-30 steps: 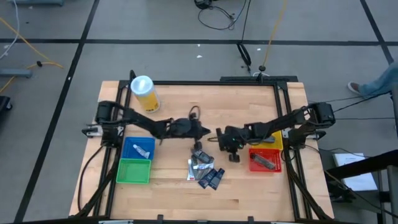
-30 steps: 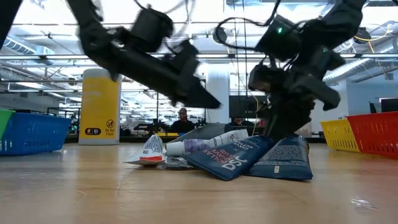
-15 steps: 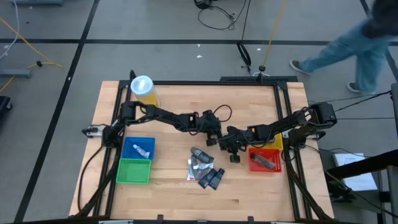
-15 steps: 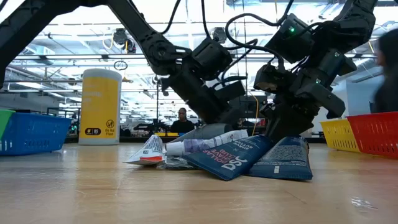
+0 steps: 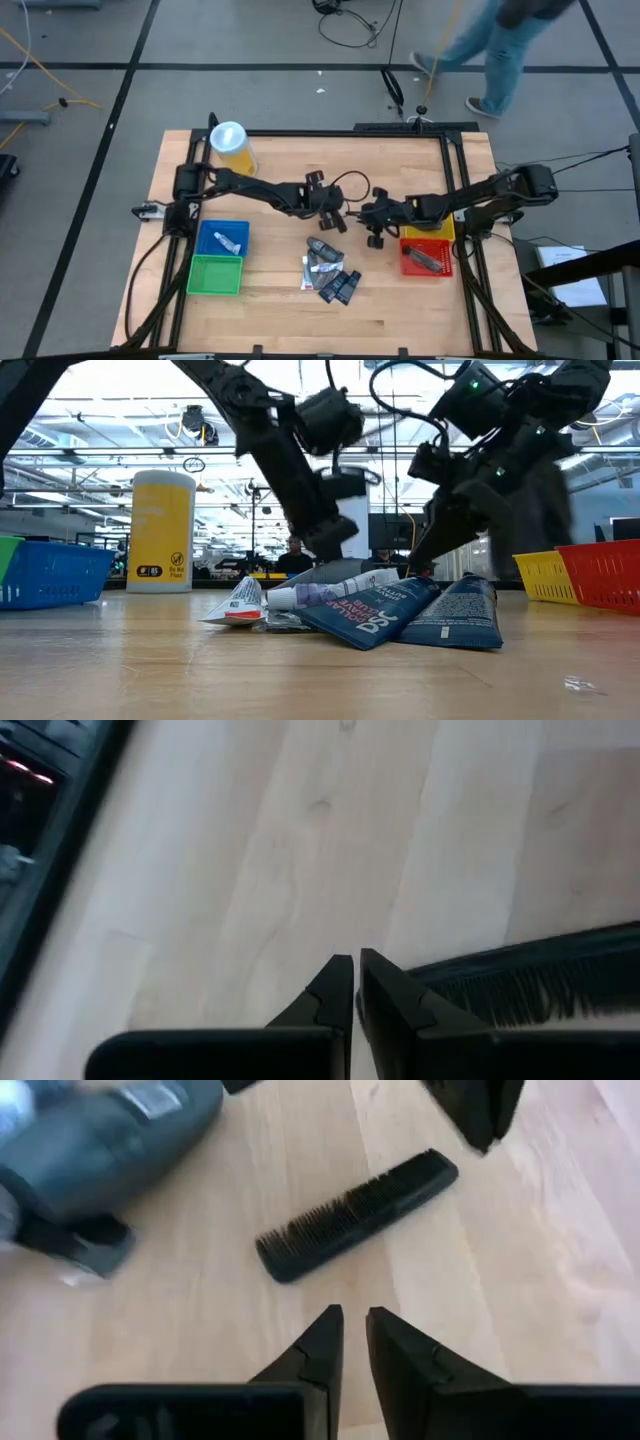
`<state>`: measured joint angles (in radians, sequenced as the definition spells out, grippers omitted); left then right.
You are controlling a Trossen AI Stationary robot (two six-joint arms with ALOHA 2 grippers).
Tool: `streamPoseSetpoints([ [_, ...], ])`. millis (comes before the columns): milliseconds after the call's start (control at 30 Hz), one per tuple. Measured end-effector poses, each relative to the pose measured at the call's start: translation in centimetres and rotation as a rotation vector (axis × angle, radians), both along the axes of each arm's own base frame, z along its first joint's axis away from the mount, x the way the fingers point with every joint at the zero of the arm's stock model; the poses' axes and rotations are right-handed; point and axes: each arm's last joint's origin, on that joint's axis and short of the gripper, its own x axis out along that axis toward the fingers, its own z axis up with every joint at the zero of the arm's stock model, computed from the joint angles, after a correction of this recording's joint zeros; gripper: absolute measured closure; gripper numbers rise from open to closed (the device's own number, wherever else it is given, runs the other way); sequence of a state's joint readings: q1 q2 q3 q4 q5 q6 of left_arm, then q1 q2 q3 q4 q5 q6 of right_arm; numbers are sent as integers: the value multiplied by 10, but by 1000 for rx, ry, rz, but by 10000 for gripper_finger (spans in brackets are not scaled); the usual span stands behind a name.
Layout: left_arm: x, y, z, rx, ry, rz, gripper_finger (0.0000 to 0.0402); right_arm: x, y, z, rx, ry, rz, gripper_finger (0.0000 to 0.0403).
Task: Pick & Place Travel size toiletries
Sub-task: Put the black comb into the red basket
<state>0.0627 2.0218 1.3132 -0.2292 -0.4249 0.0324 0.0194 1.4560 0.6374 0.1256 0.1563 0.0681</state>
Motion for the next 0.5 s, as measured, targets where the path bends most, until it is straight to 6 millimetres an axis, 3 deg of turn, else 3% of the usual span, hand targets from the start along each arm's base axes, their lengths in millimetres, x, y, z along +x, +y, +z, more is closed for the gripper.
streamPoseSetpoints([
  [133, -7, -15, 15, 32, 38, -51, 376, -2, 0, -5, 60, -59, -48, 355],
  [267, -13, -28, 22, -13, 85, -153, 376, -4, 4, -16, 135, -171, 37, 333],
  [500, -3, -4, 0, -38, 59, -87, 376, 9, 5, -30, 187, -312, 39, 296],
])
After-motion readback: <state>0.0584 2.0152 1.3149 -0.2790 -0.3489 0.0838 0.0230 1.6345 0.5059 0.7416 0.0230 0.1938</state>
